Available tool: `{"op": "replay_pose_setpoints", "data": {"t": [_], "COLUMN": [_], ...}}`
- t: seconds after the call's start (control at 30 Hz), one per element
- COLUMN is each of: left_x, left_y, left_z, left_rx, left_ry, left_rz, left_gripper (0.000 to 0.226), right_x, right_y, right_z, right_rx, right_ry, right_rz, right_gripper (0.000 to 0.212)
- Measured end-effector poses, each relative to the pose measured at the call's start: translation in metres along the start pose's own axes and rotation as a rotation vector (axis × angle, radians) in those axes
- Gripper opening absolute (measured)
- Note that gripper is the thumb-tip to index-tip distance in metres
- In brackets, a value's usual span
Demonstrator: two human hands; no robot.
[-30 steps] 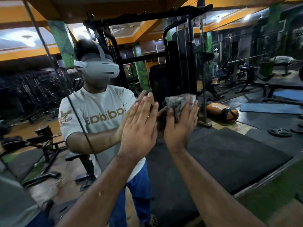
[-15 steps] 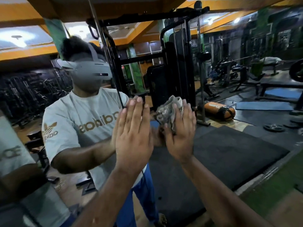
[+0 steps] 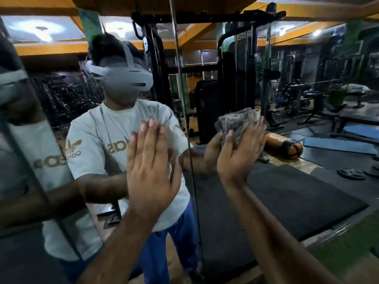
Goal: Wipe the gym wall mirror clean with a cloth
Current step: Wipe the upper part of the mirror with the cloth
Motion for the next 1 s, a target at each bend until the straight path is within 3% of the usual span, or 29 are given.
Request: {"op": "replay_pose_setpoints", "data": {"t": [0.07, 0.2, 0.33, 0.37, 0.47, 0.53, 0.7, 0.8, 0.87, 0.93, 1.0], "left_x": [0.006, 0.001, 0.011, 0.015, 0.021, 0.020, 0.035, 0.044, 0.044, 0.044, 0.048], "left_y": [-0.015, -0.022, -0.026, -0.031, -0.048, -0.054, -0.064, -0.080, -0.081, -0.081, -0.089], "left_z": [-0.002, -0.004, -0.006, -0.008, -0.014, -0.016, -0.020, -0.033, -0.038, -0.040, -0.046], "left_rx": [0.003, -0.042, 0.019, 0.063, 0.155, 0.149, 0.173, 0.359, 0.386, 0.355, 0.404], "left_ry": [0.024, 0.023, 0.076, 0.105, 0.129, 0.094, 0.084, 0.134, 0.123, 0.110, 0.119], "left_rz": [0.052, 0.077, -0.011, -0.002, 0.066, 0.083, -0.020, 0.061, 0.063, 0.024, -0.001], "left_gripper": [0.064, 0.063, 0.060, 0.061, 0.065, 0.066, 0.062, 0.068, 0.069, 0.068, 0.068], "right_x": [-0.010, -0.017, -0.019, -0.023, -0.034, -0.033, -0.033, -0.046, -0.046, -0.044, -0.042], "right_y": [-0.032, -0.067, -0.077, -0.091, -0.126, -0.122, -0.131, -0.159, -0.158, -0.158, -0.163], "right_z": [-0.004, -0.027, -0.014, -0.014, -0.034, -0.036, -0.012, -0.041, -0.044, -0.030, -0.017], "right_rx": [0.039, 0.364, 0.092, 0.103, 0.478, 0.600, 0.277, 0.599, 0.753, 0.741, 0.613], "right_ry": [-0.008, -0.106, -0.036, -0.053, -0.186, -0.233, -0.065, -0.186, -0.221, -0.204, -0.168], "right_rz": [0.009, 0.010, 0.047, 0.049, 0.026, 0.007, 0.018, 0.032, 0.020, 0.020, 0.032], "right_gripper": [0.064, 0.062, 0.062, 0.063, 0.067, 0.066, 0.063, 0.074, 0.079, 0.075, 0.073]}}
Point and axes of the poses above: each hand's wrist, its own z-axis towards the middle knuckle, its own x-axis out of the back of the hand, y = z × x, the point moved 7 cm from there along z, towards the middle knuckle, and after that the axes turned 12 degrees about x, right-handed, at the moved point
